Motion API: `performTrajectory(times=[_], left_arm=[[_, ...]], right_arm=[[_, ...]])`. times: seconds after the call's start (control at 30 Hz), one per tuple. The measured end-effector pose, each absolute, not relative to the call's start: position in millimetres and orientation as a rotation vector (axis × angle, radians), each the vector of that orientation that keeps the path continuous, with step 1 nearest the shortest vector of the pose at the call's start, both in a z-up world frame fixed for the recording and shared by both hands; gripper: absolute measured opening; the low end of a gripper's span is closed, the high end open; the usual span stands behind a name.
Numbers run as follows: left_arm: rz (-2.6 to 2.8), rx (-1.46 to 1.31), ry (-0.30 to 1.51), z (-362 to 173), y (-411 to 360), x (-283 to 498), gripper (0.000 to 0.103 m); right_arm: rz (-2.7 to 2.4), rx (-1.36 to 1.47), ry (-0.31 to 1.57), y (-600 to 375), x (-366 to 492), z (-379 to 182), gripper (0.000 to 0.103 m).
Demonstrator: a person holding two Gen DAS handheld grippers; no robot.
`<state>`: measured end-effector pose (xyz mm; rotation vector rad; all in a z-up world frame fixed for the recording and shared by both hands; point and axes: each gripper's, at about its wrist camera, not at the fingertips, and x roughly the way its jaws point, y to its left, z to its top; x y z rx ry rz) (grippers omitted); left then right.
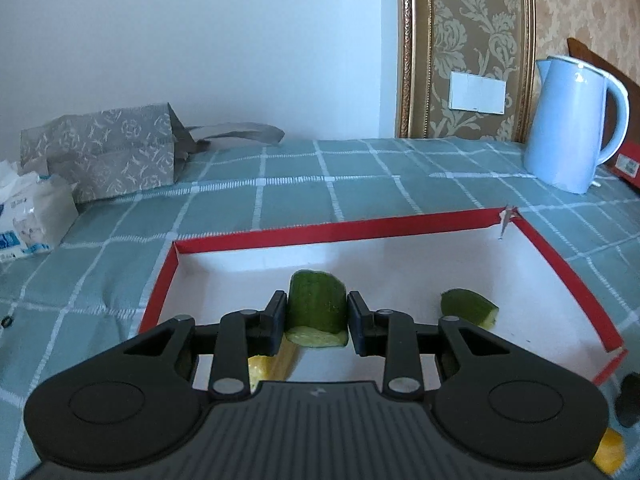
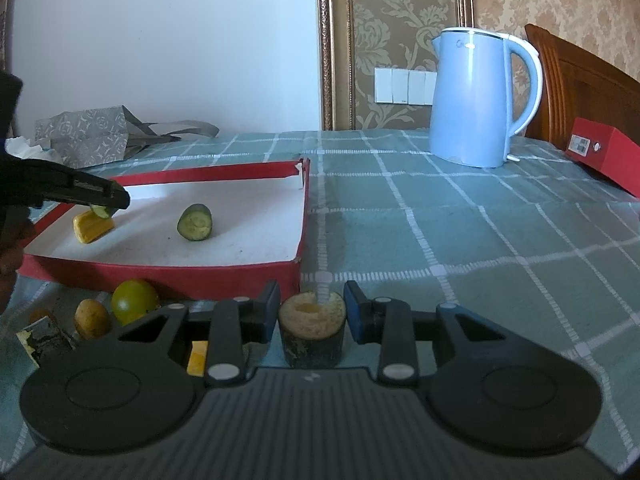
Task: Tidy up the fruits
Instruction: 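Carry the cucumber chunk into the tray and open the left tool while the right tool holds the slice, then lower the cucumber slice into the tray and open the right tool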
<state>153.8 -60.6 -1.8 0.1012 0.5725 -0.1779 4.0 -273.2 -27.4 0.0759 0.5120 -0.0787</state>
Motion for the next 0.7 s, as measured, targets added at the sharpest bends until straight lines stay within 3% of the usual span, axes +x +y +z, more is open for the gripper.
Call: performTrajectory(times=[0.03,0.1,0.17,0.7], left_arm=[[-0.169,0.113,0.573,-2.5,-62.7,155.4,0.036],[-0.172,0.104,0.571,-3.3,-62.1,156.5,0.063],[-0.168,0.093,0.557,-2.5,-60.6,156.0,0.071],[-0.084,-0.021,0.496,9.4,6.2,70.0,0.074]], right_arm=[[-0.078,0.077,0.513,-274.0,4.5,-27.3,0.033],[-0.076,0.078,0.514,-273.8,5.2,-27.3,0.033],[-0.074,0.077,0.516,-273.5,5.6,-27.5,0.033],[-0.069,0.064,0.485,-270.9,-0.8,-24.2,0.033]])
